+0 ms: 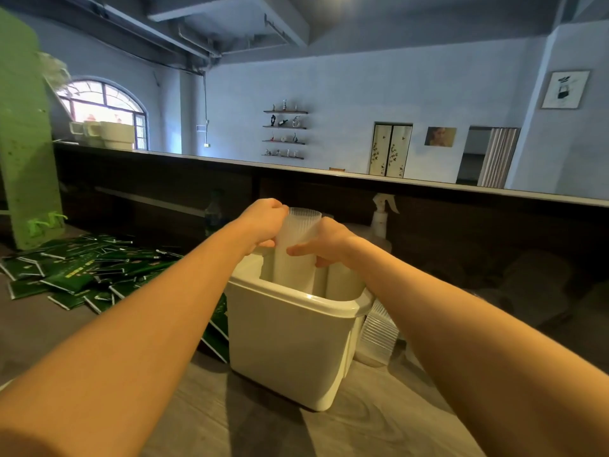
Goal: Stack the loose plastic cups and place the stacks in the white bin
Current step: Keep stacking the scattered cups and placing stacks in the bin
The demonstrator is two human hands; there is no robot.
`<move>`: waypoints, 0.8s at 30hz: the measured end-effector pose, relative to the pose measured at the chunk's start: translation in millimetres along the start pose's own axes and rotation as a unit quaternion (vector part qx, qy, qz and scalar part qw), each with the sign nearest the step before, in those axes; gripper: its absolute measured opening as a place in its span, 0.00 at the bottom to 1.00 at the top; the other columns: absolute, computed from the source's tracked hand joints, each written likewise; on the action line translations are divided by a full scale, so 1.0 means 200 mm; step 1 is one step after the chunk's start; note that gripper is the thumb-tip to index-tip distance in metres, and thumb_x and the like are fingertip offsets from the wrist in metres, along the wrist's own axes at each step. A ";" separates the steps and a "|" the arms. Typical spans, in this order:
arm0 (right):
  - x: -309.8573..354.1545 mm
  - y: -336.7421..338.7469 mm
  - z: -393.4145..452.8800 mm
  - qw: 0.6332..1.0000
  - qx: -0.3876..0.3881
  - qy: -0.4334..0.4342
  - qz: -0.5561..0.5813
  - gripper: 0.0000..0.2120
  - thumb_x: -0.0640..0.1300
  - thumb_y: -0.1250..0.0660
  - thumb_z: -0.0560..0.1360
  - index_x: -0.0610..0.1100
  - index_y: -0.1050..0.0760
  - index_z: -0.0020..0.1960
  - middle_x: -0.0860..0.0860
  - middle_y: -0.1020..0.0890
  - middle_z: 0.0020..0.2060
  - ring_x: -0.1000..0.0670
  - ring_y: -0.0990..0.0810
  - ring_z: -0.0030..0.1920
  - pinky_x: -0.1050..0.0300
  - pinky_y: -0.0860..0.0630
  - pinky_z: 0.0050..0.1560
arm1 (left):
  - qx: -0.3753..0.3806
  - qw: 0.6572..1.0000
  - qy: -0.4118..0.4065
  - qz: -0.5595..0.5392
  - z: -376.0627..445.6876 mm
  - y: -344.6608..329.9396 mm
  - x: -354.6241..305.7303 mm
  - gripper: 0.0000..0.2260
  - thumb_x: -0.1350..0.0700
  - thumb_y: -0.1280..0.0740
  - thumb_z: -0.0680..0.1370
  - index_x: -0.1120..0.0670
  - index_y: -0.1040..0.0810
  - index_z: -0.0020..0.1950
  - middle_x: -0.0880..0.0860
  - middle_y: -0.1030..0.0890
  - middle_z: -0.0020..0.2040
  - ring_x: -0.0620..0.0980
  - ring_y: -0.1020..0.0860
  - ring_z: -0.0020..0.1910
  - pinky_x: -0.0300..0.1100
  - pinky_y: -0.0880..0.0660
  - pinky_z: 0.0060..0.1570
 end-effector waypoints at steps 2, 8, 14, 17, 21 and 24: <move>0.00 0.00 0.00 1.000 -0.010 0.012 -0.004 0.34 0.53 0.24 0.70 0.41 0.35 0.68 0.44 0.23 0.54 0.45 0.19 0.51 0.59 0.20 0.41 | -0.015 1.000 -0.001 -0.005 0.01 0.01 0.02 0.16 0.53 0.44 0.84 0.51 0.31 0.73 0.54 0.26 0.63 0.55 0.23 0.59 0.52 0.23 0.60; 0.02 0.04 -0.03 0.999 0.003 -0.004 -0.050 0.37 0.55 0.26 0.70 0.40 0.37 0.69 0.42 0.20 0.53 0.47 0.17 0.46 0.58 0.19 0.42 | -0.061 0.992 -0.066 0.085 0.00 0.01 -0.02 0.17 0.52 0.43 0.84 0.53 0.29 0.72 0.54 0.25 0.65 0.55 0.25 0.61 0.52 0.26 0.63; 0.01 0.06 -0.08 1.000 0.015 -0.008 -0.020 0.34 0.53 0.25 0.70 0.41 0.35 0.68 0.43 0.22 0.57 0.46 0.18 0.53 0.52 0.18 0.50 | -0.056 0.989 -0.067 0.117 -0.04 0.01 -0.04 0.22 0.48 0.41 0.83 0.54 0.35 0.76 0.55 0.28 0.70 0.52 0.26 0.62 0.47 0.27 0.61; 0.01 0.15 -0.15 1.000 -0.014 0.017 -0.022 0.31 0.53 0.27 0.72 0.40 0.34 0.68 0.45 0.23 0.54 0.47 0.19 0.51 0.59 0.19 0.42 | -0.082 0.984 -0.091 0.129 -0.11 0.02 -0.06 0.22 0.49 0.39 0.83 0.55 0.34 0.75 0.55 0.28 0.70 0.54 0.28 0.66 0.45 0.30 0.60; -0.02 0.31 -0.31 0.995 -0.074 0.061 -0.026 0.24 0.53 0.30 0.75 0.40 0.28 0.64 0.45 0.21 0.53 0.49 0.21 0.51 0.59 0.22 0.48 | -0.139 0.971 -0.137 0.138 -0.27 0.03 -0.11 0.19 0.50 0.37 0.82 0.55 0.30 0.71 0.55 0.26 0.67 0.54 0.27 0.65 0.42 0.32 0.55; -0.08 0.44 -0.49 0.987 -0.139 0.082 0.001 0.21 0.52 0.32 0.77 0.40 0.26 0.64 0.46 0.20 0.53 0.50 0.22 0.50 0.61 0.23 0.46 | -0.186 0.953 -0.197 0.132 -0.43 0.02 -0.19 0.16 0.51 0.37 0.81 0.55 0.26 0.67 0.54 0.24 0.64 0.52 0.26 0.62 0.41 0.31 0.54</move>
Point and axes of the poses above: each hand's wrist, its own z-axis towards the middle knuckle, its own y-axis out of the back of the hand, x = y × z, the point moved 4 cm from there along z, towards the middle knuckle
